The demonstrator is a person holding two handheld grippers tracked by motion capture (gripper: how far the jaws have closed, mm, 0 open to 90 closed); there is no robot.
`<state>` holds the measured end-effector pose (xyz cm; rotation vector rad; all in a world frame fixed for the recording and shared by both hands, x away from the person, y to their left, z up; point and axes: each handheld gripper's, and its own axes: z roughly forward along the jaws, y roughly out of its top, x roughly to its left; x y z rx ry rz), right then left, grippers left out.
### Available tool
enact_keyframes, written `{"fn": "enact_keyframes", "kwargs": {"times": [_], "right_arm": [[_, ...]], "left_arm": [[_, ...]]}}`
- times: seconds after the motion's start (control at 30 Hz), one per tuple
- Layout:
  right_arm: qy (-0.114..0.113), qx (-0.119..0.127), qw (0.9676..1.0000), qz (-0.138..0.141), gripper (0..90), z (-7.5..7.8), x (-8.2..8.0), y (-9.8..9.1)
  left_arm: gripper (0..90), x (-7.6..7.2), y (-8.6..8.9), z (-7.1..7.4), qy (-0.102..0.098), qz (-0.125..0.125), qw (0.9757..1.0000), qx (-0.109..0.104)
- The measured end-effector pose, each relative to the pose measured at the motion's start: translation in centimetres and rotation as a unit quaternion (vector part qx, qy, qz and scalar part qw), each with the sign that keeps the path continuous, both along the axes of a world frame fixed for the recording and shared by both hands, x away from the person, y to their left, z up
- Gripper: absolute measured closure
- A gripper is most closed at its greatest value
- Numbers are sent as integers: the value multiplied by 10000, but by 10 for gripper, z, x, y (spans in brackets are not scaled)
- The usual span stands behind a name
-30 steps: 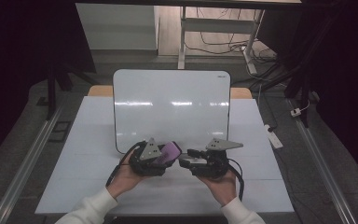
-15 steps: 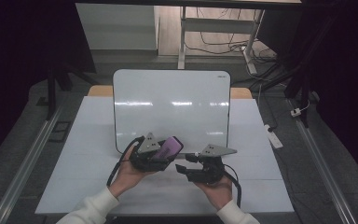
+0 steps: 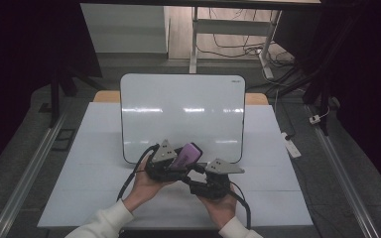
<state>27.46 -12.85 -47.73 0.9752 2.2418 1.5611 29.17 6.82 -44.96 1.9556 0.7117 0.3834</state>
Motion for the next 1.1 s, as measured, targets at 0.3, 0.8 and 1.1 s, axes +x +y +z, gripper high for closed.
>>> {"fn": "enact_keyframes", "kwargs": {"times": [0.3, 0.8, 1.1], "right_arm": [[-68, 294, 9993, -223, 579, 2, -3, -7], [-573, -310, 9917, -1107, 649, 36, 25, -47], [-577, -970, 9731, -2009, 647, 92, 75, -76]], "left_arm": [[412, -4, -1, 0, 8, 24, 9999, -140], [280, -22, 51, 10, -36, 286, 9991, -317], [266, -47, 119, -16, 560, 765, 9955, -14]]}}
